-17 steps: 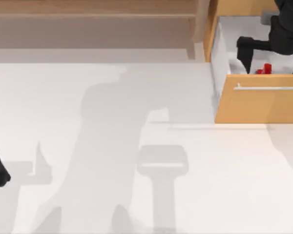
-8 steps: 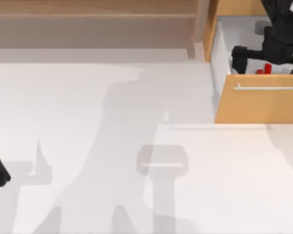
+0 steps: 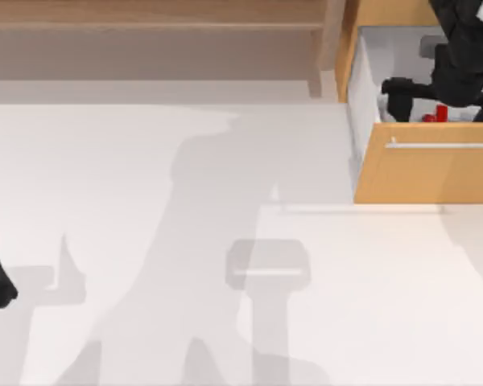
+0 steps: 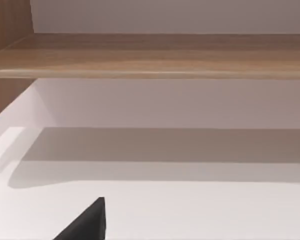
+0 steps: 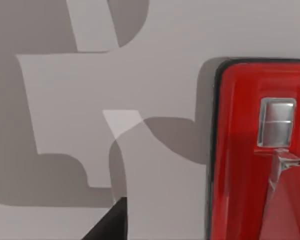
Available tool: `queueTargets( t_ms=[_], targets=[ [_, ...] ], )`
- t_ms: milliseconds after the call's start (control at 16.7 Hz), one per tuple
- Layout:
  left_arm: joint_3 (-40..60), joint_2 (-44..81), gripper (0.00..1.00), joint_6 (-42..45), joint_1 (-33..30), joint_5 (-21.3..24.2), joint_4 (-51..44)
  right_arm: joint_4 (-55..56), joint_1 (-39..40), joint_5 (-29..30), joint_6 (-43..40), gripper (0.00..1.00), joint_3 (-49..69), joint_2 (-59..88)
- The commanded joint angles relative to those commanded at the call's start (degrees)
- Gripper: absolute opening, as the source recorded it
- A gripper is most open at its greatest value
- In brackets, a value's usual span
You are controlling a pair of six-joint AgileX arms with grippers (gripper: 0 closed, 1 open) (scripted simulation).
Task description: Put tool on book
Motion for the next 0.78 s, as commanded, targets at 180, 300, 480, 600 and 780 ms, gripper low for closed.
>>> queueTargets(
  t_ms=[180, 300, 480, 600, 780],
  targets=[
    [0.00, 0.00, 1.00, 0.00, 0.00, 0.00, 0.00, 0.00, 0.00, 0.00, 0.00, 0.47, 0.00, 0.00],
    [0.00, 0.00, 1.00, 0.00, 0.00, 0.00, 0.00, 0.00, 0.00, 0.00, 0.00, 0.32, 0.00, 0.00],
    [0.00, 0.00, 1.00, 0.00, 0.00, 0.00, 0.00, 0.00, 0.00, 0.00, 0.00, 0.10, 0.00, 0.00],
    [0.00, 0.00, 1.00, 0.00, 0.00, 0.00, 0.00, 0.00, 0.00, 0.00, 0.00, 0.00, 0.00, 0.00],
    [0.00, 0.00, 1.00, 0.00, 0.00, 0.00, 0.00, 0.00, 0.00, 0.00, 0.00, 0.00, 0.00, 0.00]
  ],
)
